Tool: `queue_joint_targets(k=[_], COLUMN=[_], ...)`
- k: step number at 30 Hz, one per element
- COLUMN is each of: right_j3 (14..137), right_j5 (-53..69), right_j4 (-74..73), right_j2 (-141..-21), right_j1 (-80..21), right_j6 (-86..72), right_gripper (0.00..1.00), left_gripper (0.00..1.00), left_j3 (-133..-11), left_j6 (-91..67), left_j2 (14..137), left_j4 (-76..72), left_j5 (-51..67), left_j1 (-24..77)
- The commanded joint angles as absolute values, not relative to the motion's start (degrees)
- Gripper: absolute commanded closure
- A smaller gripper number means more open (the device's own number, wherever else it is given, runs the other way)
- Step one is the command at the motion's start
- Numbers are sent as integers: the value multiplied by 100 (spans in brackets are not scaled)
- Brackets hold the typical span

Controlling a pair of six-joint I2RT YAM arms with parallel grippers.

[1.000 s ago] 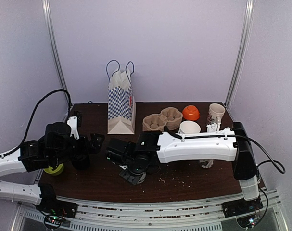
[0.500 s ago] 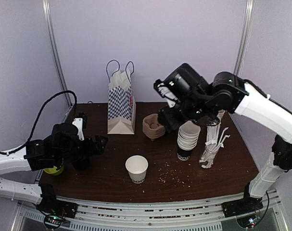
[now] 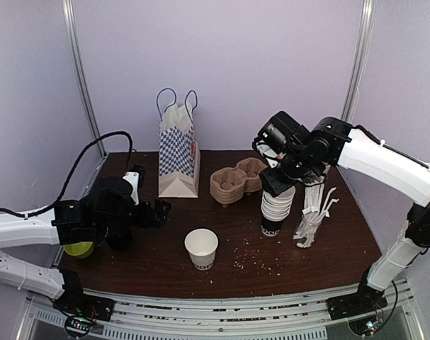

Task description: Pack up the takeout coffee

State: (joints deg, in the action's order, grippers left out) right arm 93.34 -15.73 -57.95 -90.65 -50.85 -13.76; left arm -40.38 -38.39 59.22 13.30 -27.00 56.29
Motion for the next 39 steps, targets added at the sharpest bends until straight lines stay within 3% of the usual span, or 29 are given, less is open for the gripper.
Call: queue_joint_targets(k=[1,9,23,31,39], right_j3=[9197,9061,9238,9755,10053], right_j5=[-1423,-1288,-1325,-1995,-1645], right_j4=[-5705,-5535,-5590,-5574,-4900], right_j2=[-9262,-9596,-9841,-9622,-9786], right_j1=[-4954,-4732,-4689,-4220,-3013], right_j6=[-1254,-1145,-1192,-1351,-1466], right_gripper=[50,63,99,100,100], left_gripper=[2,2,2,2,2], left_j3=[-4144,-3948,-3854,-3835,-3787], left_j6=[-3648,-3683,-3624,-3568,-3548], left_j2=[5899,5861,5749,5685,5669], left_j4=[999,835,817,792,735], left_j5=[-2593,-2412,-2269,-2229,-2086], left_j1=[5561,5479,5329,5254,5160])
